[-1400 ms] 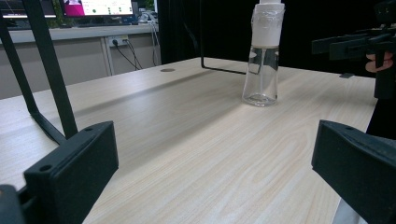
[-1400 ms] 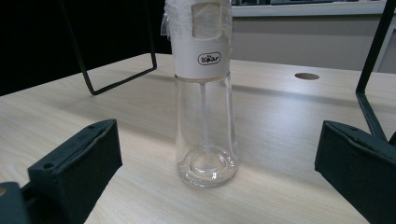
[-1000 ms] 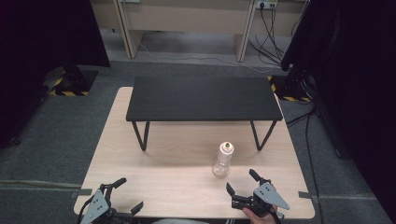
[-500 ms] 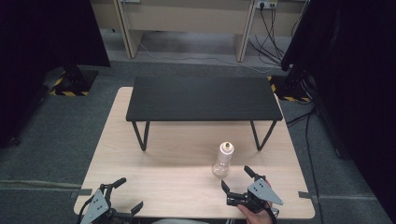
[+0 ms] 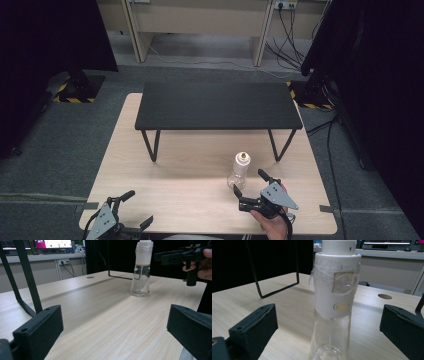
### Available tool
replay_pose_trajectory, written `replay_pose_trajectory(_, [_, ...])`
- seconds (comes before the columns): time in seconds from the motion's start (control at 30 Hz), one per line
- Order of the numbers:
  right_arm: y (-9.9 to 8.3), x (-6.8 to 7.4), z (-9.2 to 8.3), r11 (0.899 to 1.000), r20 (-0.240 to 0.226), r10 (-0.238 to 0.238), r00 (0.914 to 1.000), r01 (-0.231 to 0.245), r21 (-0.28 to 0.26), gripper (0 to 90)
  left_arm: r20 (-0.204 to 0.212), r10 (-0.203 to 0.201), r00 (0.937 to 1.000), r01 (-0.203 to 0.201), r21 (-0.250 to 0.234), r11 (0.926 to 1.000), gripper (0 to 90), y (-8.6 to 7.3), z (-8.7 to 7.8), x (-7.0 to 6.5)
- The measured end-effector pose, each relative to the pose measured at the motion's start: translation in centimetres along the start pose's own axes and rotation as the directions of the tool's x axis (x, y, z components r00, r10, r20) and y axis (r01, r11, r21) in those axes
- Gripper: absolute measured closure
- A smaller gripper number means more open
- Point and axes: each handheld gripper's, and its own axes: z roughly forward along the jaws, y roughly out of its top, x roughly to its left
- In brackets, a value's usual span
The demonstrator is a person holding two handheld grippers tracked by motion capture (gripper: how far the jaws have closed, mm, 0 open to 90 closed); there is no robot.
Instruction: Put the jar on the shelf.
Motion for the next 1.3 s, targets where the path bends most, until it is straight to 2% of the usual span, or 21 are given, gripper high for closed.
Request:
replay_pose_trajectory(0.4, [0.4,-0.3,1.5,0.999,-0.012,0.026,0.9996,-0.025,0.029,4.0,0.001,-0.001,1.0,0.001,-0.002,1.0,0.0,0.0,-0.1,0.0])
replay_pose_trajectory(0.7, [0.8,-0.2,2.7,0.998,-0.008,0.007,0.9999,-0.007,0.055,9.2,-0.001,-0.002,1.0,0.002,-0.002,1.0,0.0,0.0,-0.1,0.1])
replay_pose_trajectory(0.97, [0.6,-0.6,3.0,0.997,0.004,0.019,0.9998,-0.019,0.069,13.1,0.001,0.0,1.0,0.0,0.001,1.0,0.0,0.0,0.0,0.0])
replay_pose_trajectory(1.03, [0.7,-0.7,3.3,0.997,0.0,0.023,0.9997,-0.023,0.069,15.2,0.001,0.0,1.0,0.0,0.002,1.0,0.0,0.0,0.0,0.0])
replay_pose_trajectory(1.13, [0.6,-0.7,3.9,0.997,-0.001,-0.006,1.0,0.006,0.08,21.3,0.001,-0.001,1.0,0.001,0.001,1.0,0.0,0.0,0.0,0.0])
replay_pose_trajectory(1.23, [0.5,-0.8,4.3,0.995,0.002,-0.015,0.9999,0.015,0.096,28.1,0.001,-0.001,1.0,0.001,0.003,1.0,0.0,-0.1,0.0,0.0])
replay_pose_trajectory(1.27, [0.4,-0.9,4.6,0.994,0.0,-0.029,0.9996,0.029,0.103,33.6,0.001,0.0,1.0,0.0,0.003,1.0,0.0,-0.1,0.0,0.0])
replay_pose_trajectory(1.3, [0.4,-0.9,4.6,0.994,0.0,-0.029,0.9996,0.029,0.103,33.6,0.002,0.0,1.0,0.0,0.003,1.0,0.0,0.0,0.0,0.0])
